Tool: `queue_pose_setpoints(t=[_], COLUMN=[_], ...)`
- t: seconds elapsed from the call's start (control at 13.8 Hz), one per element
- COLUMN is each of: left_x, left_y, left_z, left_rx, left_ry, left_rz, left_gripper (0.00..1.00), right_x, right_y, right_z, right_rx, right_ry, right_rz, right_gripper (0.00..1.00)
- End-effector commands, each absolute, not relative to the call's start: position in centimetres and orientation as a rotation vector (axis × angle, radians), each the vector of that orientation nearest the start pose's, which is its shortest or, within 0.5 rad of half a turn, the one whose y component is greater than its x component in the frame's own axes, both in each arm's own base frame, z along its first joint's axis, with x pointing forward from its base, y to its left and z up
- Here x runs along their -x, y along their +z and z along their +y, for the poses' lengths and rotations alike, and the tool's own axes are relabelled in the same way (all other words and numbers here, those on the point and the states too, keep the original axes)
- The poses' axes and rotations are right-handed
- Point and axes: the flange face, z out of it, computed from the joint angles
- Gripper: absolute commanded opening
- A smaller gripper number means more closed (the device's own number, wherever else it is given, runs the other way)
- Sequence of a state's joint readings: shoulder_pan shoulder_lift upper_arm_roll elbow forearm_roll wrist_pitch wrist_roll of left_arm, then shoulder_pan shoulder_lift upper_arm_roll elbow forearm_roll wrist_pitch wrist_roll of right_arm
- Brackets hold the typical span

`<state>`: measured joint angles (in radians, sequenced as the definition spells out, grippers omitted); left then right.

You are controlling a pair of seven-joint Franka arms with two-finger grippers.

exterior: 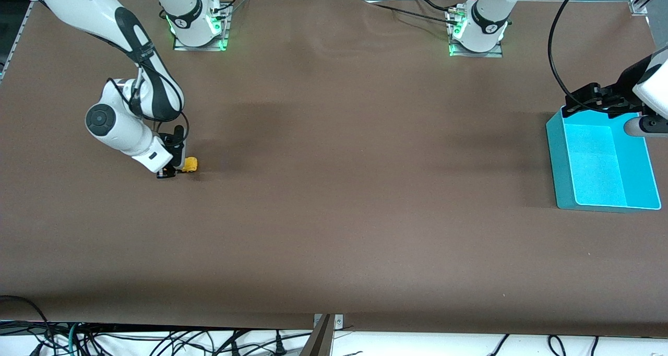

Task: Wind and store yellow beetle car
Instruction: 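Close the right gripper on the yellow car's body, then drag the car backward along the table with the right gripper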

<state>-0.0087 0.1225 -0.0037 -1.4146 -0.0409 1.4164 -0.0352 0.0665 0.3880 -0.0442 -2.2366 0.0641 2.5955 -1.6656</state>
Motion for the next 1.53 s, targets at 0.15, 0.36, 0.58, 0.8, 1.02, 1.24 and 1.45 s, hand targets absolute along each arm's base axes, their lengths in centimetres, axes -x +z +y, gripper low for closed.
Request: queue_pose_setpoints(t=[0.15, 0.36, 0.58, 0.8, 1.02, 1.24, 1.45], left_x=[-57.7, -57.7, -57.9, -57.9, -57.9, -57.9, -57.9], left_y=[62.0, 62.0, 61.7, 61.7, 61.7, 61.7, 61.7], left_z=[-1.1, -1.1, -1.1, -1.2, -1.2, -1.2, -1.2], left_rx=[3.191, 3.189, 3.190, 3.190, 3.190, 3.190, 3.190], left_ry=[0.178, 0.178, 0.188, 0.188, 0.188, 0.188, 0.188], left_rz=[-0.040, -0.040, -0.040, -0.038, -0.038, -0.038, -0.038], left_gripper=[1.00, 1.00, 1.00, 1.00, 1.00, 1.00, 1.00], right_x=[-52.8, -52.1, -51.1, -50.3, -50.7, -51.5, -51.9], right_y=[16.1, 15.5, 14.3, 13.5, 13.8, 14.3, 14.6], right_z=[-4.6, -8.4, -12.6, -14.9, -15.0, -14.7, -14.5], right_rx=[-2.154, -2.143, -2.179, -2.196, -2.238, -2.232, -2.223], right_ry=[-0.032, -0.033, -0.042, -0.043, -0.013, 0.006, 0.011], right_rz=[2.391, 2.417, 2.408, 2.409, 2.374, 2.369, 2.375], right_gripper=[0.10, 0.10, 0.10, 0.11, 0.16, 0.42, 1.00])
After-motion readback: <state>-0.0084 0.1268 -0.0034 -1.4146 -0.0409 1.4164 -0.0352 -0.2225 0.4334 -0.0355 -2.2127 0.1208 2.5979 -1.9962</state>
